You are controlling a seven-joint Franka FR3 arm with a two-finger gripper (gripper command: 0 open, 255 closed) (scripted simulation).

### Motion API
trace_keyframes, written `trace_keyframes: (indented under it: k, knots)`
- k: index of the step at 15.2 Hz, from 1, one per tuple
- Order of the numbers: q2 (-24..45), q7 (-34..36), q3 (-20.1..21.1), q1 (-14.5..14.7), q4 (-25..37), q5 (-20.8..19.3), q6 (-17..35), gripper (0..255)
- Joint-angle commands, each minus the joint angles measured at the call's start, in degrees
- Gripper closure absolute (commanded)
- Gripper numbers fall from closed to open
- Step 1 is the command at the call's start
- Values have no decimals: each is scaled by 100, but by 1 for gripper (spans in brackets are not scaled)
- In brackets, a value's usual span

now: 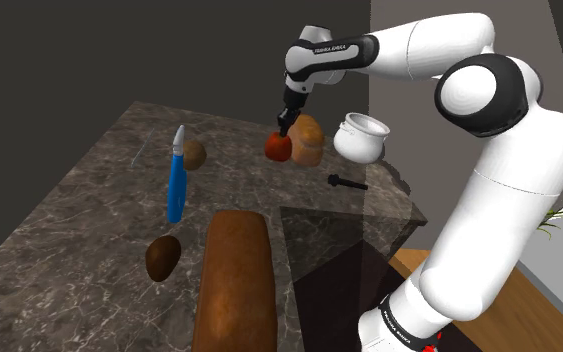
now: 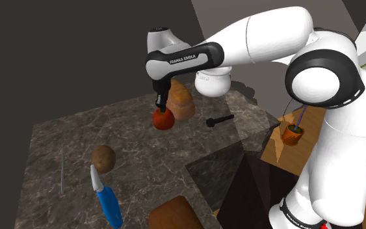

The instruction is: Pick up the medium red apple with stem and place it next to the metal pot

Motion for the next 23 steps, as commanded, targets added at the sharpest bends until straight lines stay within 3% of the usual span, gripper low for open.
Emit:
trace_keyframes:
  k: [1,23]
  knots:
    - [-62,3,-3,1,56,-9,-120,255]
    - [-129,32,-17,-17,1665,-29,-1795,255]
